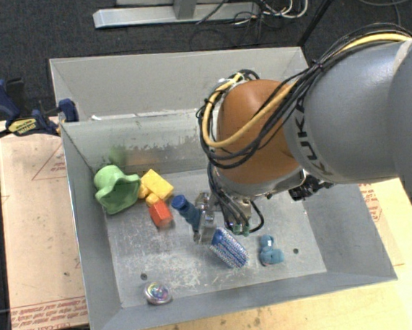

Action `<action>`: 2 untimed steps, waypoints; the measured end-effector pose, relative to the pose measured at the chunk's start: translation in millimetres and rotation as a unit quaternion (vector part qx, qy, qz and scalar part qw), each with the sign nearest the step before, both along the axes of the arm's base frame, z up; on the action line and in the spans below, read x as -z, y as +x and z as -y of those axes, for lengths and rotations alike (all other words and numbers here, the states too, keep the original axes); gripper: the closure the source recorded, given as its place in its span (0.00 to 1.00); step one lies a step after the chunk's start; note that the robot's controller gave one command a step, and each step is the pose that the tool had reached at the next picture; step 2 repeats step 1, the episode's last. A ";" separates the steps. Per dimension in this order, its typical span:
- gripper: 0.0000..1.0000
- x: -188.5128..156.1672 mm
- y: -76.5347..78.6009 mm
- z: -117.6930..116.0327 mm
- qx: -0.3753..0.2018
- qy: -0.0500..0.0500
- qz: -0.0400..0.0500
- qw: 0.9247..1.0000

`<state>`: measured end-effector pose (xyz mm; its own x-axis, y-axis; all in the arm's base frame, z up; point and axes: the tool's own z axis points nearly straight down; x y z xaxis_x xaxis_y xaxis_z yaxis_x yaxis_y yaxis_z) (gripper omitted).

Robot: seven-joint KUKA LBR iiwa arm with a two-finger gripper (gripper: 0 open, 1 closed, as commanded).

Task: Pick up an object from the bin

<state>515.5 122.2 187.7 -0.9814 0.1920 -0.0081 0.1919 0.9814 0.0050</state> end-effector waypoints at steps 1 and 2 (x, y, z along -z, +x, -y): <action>1.00 -62.8 17.9 7.1 -0.011 -0.001 0.000 1.000; 1.00 -62.8 17.9 7.1 -0.011 -0.001 0.000 1.000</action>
Offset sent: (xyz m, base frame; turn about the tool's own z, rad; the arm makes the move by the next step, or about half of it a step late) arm 0.0158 -0.0077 0.0599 -0.0225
